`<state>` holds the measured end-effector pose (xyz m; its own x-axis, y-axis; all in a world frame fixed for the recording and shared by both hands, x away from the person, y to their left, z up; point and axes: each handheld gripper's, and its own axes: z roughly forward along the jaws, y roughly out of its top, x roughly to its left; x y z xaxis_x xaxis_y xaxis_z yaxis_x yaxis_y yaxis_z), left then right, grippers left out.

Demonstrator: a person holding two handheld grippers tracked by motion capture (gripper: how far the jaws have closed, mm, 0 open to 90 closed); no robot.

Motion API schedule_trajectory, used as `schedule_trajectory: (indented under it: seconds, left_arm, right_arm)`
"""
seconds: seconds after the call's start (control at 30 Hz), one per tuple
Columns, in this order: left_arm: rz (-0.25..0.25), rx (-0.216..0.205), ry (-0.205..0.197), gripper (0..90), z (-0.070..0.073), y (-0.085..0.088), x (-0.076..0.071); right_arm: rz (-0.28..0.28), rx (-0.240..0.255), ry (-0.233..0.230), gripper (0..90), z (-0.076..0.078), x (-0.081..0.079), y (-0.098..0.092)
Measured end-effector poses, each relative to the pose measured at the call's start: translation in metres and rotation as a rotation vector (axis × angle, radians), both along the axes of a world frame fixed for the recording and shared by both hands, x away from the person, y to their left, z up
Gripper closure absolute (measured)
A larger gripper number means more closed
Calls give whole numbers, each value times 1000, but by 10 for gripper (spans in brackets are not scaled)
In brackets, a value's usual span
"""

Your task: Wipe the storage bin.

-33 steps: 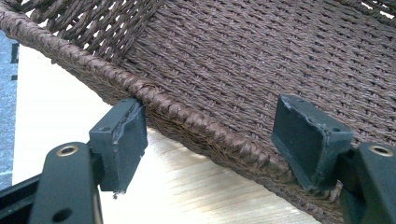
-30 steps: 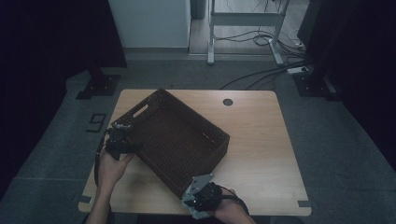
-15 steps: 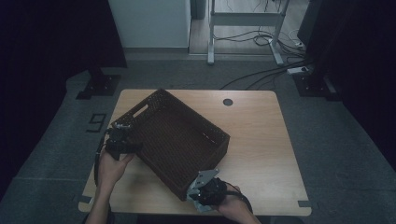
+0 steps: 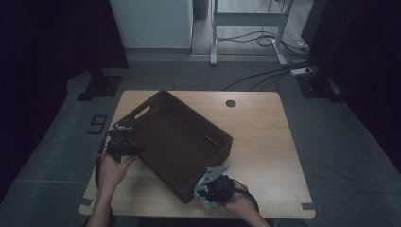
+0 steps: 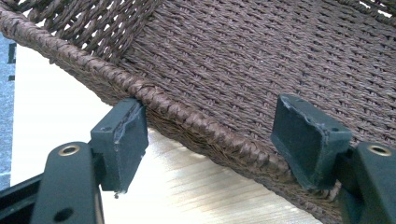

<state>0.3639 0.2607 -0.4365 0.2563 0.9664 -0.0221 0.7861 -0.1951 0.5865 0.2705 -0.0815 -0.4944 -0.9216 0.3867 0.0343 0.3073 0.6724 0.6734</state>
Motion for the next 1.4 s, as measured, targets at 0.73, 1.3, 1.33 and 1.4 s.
schedule_trajectory:
  seconds: [0.73,1.3,1.33,1.4]
  left_arm:
    - [-1,-2,-1,271,0,0,0]
    - [-1,-2,-2,271,0,0,0]
    - [-1,-2,-2,271,0,0,0]
    - [-1,-2,-2,271,0,0,0]
  right_arm:
    - [-109,-19,-8,700,-4,18,-21]
    - [-213,-20,-13,700,-6,36,-41]
    - [-221,-19,-11,700,-6,38,-42]
    - [-236,-18,-16,699,-6,41,-45]
